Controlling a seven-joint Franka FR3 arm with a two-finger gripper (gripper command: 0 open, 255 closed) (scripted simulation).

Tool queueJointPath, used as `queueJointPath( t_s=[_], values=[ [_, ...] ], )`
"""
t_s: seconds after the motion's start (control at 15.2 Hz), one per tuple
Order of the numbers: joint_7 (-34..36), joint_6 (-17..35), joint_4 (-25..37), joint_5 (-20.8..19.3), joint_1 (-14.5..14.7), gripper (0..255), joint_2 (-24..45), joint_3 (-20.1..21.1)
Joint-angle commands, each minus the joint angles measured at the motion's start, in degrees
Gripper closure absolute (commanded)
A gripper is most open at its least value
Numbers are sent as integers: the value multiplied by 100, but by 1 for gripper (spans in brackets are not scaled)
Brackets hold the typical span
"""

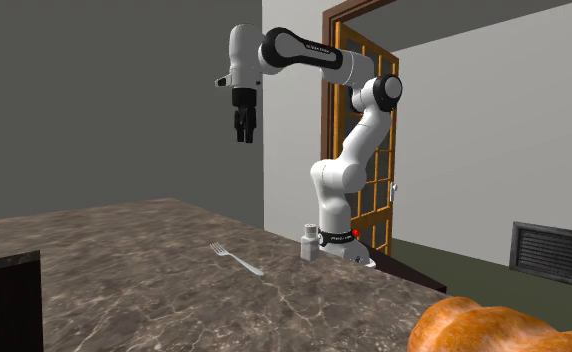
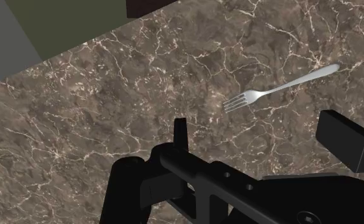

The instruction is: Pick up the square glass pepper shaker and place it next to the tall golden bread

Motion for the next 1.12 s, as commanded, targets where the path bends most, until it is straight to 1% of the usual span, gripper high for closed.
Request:
queueJointPath(
  t_s=[0.0,0.53,0.79,1.06],
  values=[
    [0,0,0,0,0,0,0,0],
    [638,523,-1525,559,336,0,-969,613],
    [985,779,-2180,940,601,0,-1373,986],
    [1361,1058,-2759,1400,943,0,-1691,1423]
  ],
)
